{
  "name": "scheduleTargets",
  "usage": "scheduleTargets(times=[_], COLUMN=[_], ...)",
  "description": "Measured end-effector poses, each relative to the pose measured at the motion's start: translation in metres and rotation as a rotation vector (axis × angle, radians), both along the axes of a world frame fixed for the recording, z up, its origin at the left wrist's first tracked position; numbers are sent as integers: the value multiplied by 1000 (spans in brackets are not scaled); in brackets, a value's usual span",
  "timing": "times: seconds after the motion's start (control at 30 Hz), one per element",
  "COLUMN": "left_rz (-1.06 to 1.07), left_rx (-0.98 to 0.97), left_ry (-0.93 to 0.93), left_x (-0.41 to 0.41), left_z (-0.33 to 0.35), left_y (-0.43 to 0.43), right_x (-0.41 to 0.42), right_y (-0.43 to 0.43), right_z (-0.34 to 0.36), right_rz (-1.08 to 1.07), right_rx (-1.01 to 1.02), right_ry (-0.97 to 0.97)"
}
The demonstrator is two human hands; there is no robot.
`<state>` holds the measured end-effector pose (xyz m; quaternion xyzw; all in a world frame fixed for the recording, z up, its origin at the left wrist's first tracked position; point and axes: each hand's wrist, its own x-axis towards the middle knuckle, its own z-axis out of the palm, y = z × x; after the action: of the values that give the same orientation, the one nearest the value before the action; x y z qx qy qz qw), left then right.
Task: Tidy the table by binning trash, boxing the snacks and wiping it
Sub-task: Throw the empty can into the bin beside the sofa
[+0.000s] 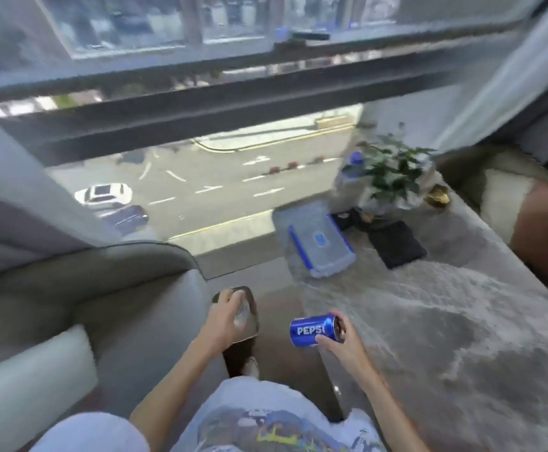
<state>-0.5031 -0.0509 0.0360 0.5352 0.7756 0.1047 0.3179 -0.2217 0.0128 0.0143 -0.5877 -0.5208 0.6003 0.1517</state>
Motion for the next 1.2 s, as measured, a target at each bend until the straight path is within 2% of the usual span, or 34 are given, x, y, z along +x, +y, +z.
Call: scheduleTargets(times=[0.1, 0.23, 0.43, 0.57, 0.73, 0.93, 1.03, 1.2], left_rz=[104, 233, 382, 389, 341, 337, 464, 859], left_rx=[-1, -21, -74, -165, -236, -199, -228, -294], left_ry=[-6, 20, -27, -81, -128, -227, -304, -443], left_x=[-56, -108, -147, -154, -146, -129, -120, -110], left_z=[6, 5, -41, -113, -229, -372, -447, -549], left_y=[-18, -32, -40, -33, -20, 21, 49, 88], right_x=[-73, -150, -214, -237, -249, -245, -249, -275], right_y=[22, 42, 46, 48, 47, 51, 52, 60], right_z=[2, 0, -25, -91, -216, -357, -423, -508], right_rz=[169, 293, 186, -2, -323, -625, -687, -757], right_rx=[36, 94, 0, -123, -474, -611, -671, -838], right_ry=[24, 7, 5, -23, 75, 125, 122, 85])
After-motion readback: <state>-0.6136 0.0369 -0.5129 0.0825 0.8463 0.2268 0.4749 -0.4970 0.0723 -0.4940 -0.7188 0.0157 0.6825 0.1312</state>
